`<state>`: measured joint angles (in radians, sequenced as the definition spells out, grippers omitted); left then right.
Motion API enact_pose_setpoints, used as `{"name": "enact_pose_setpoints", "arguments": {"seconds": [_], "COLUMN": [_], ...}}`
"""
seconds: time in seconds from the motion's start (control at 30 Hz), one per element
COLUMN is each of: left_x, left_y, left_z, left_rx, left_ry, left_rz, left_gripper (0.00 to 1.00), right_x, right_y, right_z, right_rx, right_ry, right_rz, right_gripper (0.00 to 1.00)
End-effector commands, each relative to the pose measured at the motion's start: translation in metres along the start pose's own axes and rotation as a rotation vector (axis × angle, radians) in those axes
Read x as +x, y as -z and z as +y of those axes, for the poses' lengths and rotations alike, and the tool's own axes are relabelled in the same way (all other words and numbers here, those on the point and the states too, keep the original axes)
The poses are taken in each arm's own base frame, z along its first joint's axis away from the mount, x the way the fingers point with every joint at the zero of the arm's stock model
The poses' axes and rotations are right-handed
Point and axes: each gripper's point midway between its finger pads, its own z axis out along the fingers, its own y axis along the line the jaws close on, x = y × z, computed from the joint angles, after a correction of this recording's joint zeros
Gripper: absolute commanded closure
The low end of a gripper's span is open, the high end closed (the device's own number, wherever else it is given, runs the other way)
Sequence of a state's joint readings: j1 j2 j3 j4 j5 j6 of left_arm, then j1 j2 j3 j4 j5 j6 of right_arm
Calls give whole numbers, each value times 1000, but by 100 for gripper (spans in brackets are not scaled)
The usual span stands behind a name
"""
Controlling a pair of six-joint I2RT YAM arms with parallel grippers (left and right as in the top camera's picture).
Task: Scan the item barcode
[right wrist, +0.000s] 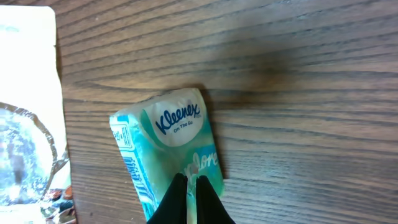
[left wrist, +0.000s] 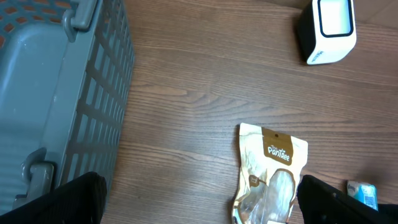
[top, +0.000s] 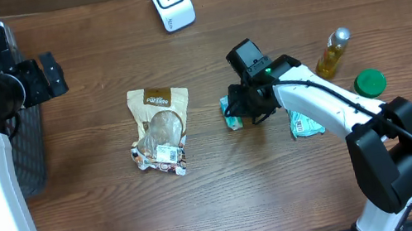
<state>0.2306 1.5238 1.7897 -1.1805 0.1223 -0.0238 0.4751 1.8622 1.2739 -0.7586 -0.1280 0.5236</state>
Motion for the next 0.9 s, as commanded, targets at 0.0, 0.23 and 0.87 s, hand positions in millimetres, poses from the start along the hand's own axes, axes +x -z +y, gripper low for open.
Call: {"name": "enact_pose_setpoints", "arguments": {"seconds": [0.0,0.23,0.87], "left_x": [-4,-4,-4], "left_y": [2,2,2], "left_z": [-1,-1,-1], "left_rx": [0,0,0], "left_ry": [2,2,2], "left_rz": [-13,-13,-13], "left_gripper": [1,1,0], "right_x": [5,4,0], "right_y": [-3,-3,-3], "right_z": [7,10,10], "right_rx": [-22,-25,-20], "right_ry": [8,22,136], "right_rz": [16,5,-14], "right_gripper": [96,92,57]}}
